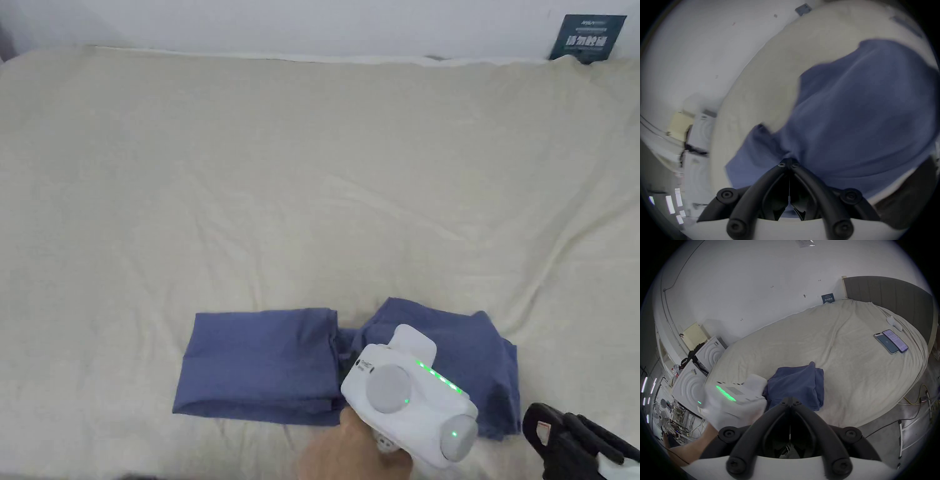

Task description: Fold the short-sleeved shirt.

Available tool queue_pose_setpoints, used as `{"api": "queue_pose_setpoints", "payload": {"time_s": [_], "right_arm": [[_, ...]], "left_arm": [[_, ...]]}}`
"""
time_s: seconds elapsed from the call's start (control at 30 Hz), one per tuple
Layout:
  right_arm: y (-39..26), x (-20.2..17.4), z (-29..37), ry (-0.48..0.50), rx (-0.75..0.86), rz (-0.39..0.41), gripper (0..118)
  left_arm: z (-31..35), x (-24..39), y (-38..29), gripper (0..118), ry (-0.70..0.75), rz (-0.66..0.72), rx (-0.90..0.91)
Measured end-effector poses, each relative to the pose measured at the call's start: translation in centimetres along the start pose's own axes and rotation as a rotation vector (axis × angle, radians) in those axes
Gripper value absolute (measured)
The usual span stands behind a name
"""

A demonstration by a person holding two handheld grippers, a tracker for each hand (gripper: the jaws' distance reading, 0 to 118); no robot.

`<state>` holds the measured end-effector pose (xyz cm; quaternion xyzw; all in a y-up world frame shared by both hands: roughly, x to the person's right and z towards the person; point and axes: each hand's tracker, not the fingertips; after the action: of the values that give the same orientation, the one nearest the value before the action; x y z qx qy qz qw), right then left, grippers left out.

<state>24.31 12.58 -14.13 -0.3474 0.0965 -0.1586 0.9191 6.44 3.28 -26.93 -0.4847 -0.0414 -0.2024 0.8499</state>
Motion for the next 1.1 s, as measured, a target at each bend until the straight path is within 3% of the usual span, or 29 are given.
{"api": "queue_pose_setpoints", "payload": {"time_s": [0.1,0.17,0.37,0.53,0.57,0.63,0.67,1.0,1.1], "right_arm": [[0.3,-0.5,-0.1,0.0,0.006,0.0,1],[0.6,-1.2,-0.8,0.006,0.004,0.002,1],[1.0,-4.3,-4.0,0.062,-0.016,0.028,1],[1.8,-7.0,-6.7,0.052,-0.049,0.117,1],[2.0,-7.5,-7.1,0.054,-0.052,0.126,1],[2.3,-8.2,-7.5,0.055,-0.056,0.137,1],[2.4,-8.4,-7.7,0.057,-0.062,0.145,1],[2.4,-9.5,-8.8,0.065,-0.088,0.149,1],[2.3,-9.7,-8.6,0.061,-0.093,0.152,1]], "left_arm": [[2.4,-7.6,-0.4,0,-0.332,0.273,0.048],[2.5,-13.9,-1.7,0,-0.49,0.369,0.025],[-0.3,-30.8,-9.7,0,-0.546,0.672,0.026],[-4.7,-35.0,-13.1,0,-0.703,0.759,-0.002],[-5.5,-35.0,-13.3,20,-0.736,0.762,-0.015],[-6.7,-34.2,-13.2,109,-0.822,0.774,-0.032],[-7.6,-33.8,-13.4,118,-0.847,0.777,-0.08],[-12.6,-31.7,-14.2,118,-1.335,0.953,0.035],[-12.2,-30.9,-13.5,118,-1.325,0.914,0.058]]}}
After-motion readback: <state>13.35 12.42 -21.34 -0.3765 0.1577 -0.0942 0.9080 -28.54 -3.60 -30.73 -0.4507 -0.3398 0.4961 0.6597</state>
